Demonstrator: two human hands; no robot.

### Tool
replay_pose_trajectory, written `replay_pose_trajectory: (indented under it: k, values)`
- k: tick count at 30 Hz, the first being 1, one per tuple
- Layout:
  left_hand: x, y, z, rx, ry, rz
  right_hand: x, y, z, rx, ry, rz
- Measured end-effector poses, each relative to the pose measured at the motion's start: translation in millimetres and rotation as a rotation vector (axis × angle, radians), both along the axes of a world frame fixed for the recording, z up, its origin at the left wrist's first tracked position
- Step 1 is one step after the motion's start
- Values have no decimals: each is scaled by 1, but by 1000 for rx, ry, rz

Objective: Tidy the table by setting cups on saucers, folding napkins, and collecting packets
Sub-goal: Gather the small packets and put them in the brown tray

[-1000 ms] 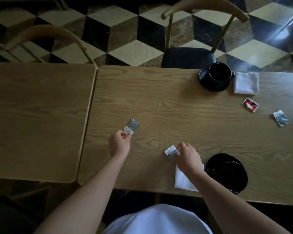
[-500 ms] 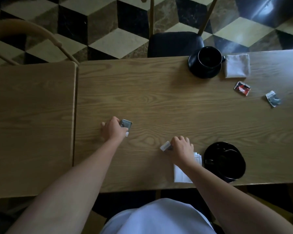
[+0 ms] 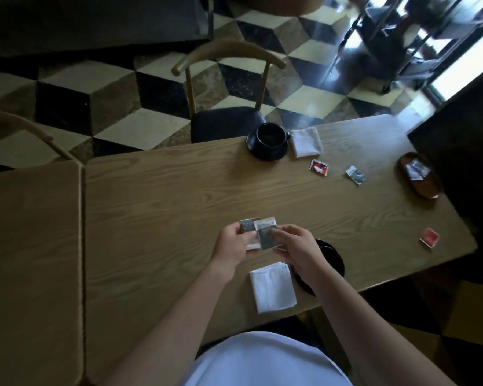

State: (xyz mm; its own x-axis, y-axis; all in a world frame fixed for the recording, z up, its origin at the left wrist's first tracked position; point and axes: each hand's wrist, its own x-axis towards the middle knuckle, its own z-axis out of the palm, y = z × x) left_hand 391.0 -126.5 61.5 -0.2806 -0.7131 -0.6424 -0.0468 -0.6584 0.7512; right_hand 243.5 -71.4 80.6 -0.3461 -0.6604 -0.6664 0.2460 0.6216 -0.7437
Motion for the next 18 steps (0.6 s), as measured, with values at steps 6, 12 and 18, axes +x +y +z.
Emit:
replay_pose_trajectory:
  k: [6,12,18]
  values:
    - [-54,9,32,80,243,-83,-39,23,23,-2,119,-117]
    - [-107,8,29,45,184,-126,-71,28,32,-52,190,-75]
    - [-165,-11,12,55,83,-88,-146,9,16,-17,188,-11]
